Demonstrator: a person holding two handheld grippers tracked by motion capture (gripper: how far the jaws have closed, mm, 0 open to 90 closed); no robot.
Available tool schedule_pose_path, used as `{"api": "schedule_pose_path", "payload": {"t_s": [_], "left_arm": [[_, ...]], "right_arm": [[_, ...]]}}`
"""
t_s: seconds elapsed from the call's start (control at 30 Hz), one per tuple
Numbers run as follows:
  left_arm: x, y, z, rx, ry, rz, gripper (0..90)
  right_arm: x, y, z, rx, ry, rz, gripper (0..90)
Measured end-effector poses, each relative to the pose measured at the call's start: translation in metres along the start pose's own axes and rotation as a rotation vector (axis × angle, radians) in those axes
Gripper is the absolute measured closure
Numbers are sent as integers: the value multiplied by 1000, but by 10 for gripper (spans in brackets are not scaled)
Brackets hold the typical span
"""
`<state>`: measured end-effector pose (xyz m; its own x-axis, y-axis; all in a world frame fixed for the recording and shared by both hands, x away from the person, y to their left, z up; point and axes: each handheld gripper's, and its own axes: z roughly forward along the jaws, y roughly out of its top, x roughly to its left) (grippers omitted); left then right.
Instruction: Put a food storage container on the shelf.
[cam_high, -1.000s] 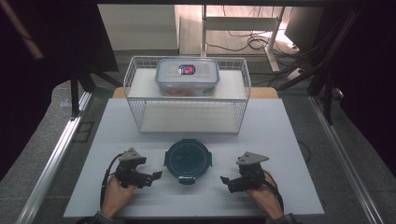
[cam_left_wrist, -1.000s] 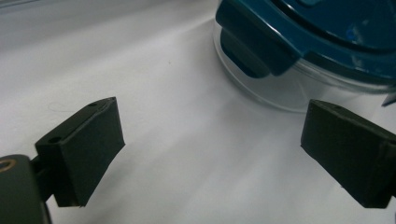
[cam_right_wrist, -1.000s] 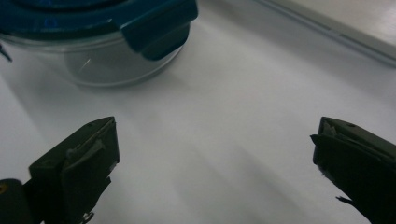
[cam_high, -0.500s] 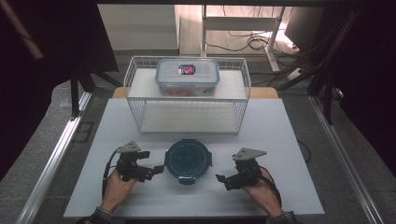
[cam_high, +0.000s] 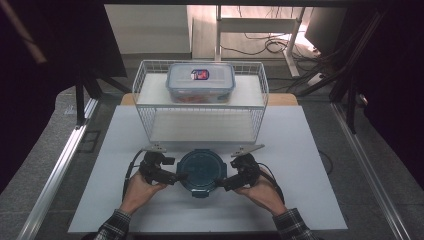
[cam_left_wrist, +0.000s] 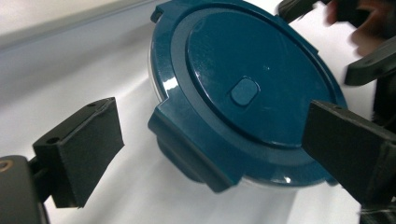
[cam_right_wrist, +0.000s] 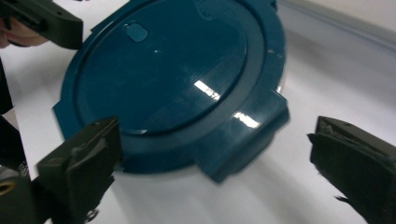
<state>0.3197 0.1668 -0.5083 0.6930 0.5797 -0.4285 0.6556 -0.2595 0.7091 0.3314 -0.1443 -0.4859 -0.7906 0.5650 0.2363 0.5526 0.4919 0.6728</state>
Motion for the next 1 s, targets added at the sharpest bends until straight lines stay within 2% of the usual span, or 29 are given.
{"api": "schedule_pose_path", "payload": {"t_s": [0.1, 0.17, 0.2, 0.23, 0.37, 0.47, 0.53, 0.6, 0.73, 0.87, 1.0], "left_arm": [[8, -6, 1, 13, -74, -40, 105], [9, -9, 1, 30, -113, -60, 167], [8, -11, 1, 39, -105, -63, 202], [8, -11, 1, 36, -109, -76, 215], [9, -15, -3, 16, -123, -113, 301], [8, -19, -10, -6, -139, -132, 393], [7, -23, -15, -31, -159, -156, 469], [3, -25, -17, -43, -160, -154, 502], [-7, -27, -23, -59, -142, -156, 540], [-13, -26, -24, -61, -117, -167, 546], [-14, -25, -24, -54, -105, -188, 546]], "right_arm": [[-7, 1, 9, 17, 58, 65, 79], [-14, -2, 10, 23, 124, 123, 128], [-17, -4, 10, 26, 164, 160, 177], [-19, -5, 9, 27, 182, 192, 196], [-24, -8, 3, 17, 204, 224, 299], [-25, -12, -4, 4, 224, 237, 385], [-25, -15, -10, -12, 241, 265, 459], [-23, -18, -14, -24, 250, 284, 495], [-17, -22, -22, -35, 244, 327, 546], [-14, -24, -24, -48, 235, 363, 558], [-11, -24, -25, -61, 223, 358, 560]]}}
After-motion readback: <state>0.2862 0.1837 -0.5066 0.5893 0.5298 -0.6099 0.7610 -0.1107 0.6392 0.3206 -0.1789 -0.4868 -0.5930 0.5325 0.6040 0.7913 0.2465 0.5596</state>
